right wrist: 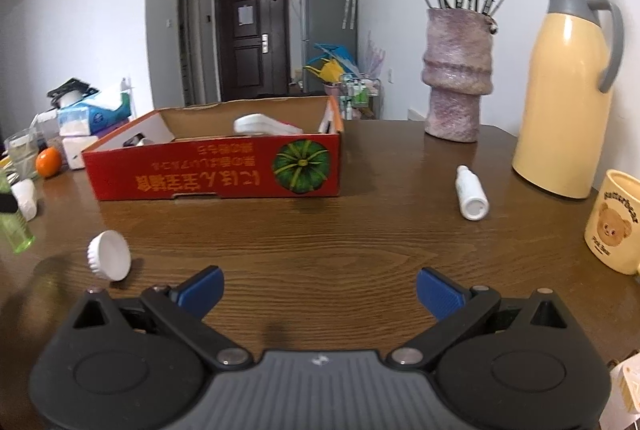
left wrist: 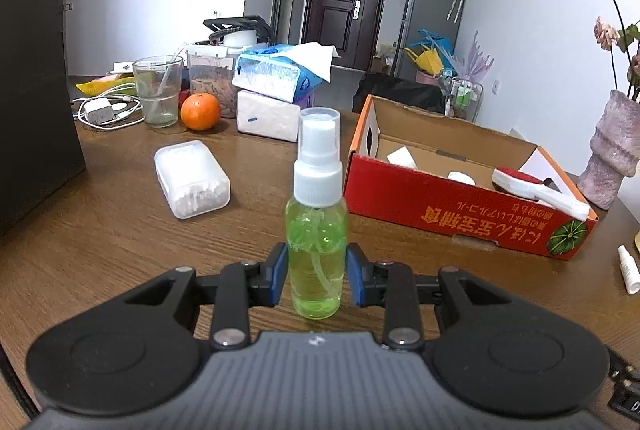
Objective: Organize rigid objects
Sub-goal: 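Lift the green spray bottle upright with the left tool, then hold the spray bottle with the left tool while the right tool grasps a white cap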
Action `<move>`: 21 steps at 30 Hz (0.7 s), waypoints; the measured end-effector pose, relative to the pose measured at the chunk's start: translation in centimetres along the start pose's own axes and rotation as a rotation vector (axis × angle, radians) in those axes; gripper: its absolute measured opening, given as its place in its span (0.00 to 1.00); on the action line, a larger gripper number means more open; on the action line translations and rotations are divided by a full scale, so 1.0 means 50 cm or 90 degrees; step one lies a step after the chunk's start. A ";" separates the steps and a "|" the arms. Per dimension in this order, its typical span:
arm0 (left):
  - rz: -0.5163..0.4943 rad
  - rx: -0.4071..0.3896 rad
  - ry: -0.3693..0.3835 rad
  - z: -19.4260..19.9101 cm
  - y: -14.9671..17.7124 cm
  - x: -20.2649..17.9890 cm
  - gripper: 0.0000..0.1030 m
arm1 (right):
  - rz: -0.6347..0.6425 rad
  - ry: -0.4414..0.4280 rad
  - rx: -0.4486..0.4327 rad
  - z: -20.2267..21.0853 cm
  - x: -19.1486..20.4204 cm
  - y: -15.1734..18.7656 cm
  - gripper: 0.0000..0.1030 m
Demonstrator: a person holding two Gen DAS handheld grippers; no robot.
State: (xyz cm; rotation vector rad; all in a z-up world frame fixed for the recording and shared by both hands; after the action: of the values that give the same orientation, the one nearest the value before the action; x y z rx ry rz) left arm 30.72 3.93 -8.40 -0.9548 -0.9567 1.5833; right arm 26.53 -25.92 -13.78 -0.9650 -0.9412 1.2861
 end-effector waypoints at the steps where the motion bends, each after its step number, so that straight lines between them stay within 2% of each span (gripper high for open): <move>1: 0.001 -0.002 0.000 0.001 -0.001 0.001 0.31 | 0.004 -0.006 -0.001 0.001 0.006 0.000 1.00; 12: 0.012 -0.016 0.001 0.009 -0.011 0.022 0.31 | 0.052 -0.103 -0.006 0.009 0.103 -0.016 1.00; 21: 0.014 -0.022 0.003 0.012 -0.015 0.036 0.31 | 0.100 -0.171 0.009 -0.019 0.182 -0.029 0.99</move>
State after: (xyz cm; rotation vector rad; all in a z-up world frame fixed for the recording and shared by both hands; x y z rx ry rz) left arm 30.11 5.75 -7.67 -0.9956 -0.9758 1.5865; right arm 28.42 -16.93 -12.51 -0.8835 -1.0759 1.5813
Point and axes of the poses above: each gripper's, at about its wrist camera, not at the fingertips, and z roughly against the way its jaws point, x to its left, y to its underside, the point moved 2 cm from there along -z, roughly the way its jaws point, and after that the axes turned 12 degrees about -x, right-handed, at the moved point
